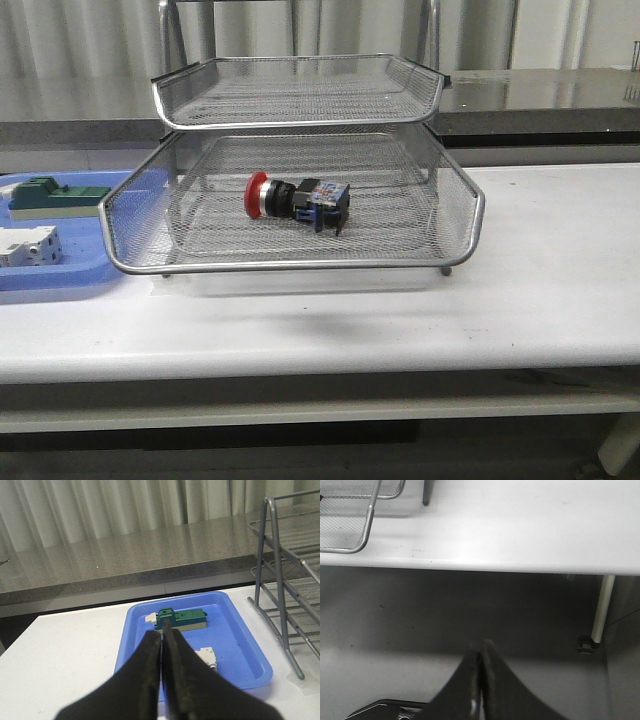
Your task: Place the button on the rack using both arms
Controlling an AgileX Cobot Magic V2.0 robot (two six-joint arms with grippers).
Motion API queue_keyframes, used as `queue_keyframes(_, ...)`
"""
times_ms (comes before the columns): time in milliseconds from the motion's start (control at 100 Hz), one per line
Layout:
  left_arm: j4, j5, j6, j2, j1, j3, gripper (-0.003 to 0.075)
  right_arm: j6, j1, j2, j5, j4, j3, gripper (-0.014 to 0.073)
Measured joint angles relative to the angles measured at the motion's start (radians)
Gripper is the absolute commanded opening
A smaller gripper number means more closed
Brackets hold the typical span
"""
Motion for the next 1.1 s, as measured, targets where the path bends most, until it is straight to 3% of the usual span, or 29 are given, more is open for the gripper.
queue_keyframes(340, 0.0, 0.0, 0.0, 0.0, 0.0, 0.0, 0.0004, -0.008, 0.0, 0.058, -0.061, 0.149, -0.007, -0.0068)
queue_keyframes(690, 0.0, 0.0, 0.0, 0.0, 0.0, 0.0, 0.0004, -0.177, 0.011, 0.318, -0.137, 0.313, -0.009, -0.0067)
queue_keyframes(1100, 0.0, 0.0, 0.0, 0.0, 0.0, 0.0, 0.0004, -0.21, 0.263, 0.59, -0.357, 0.345, -0.009, -0.0067)
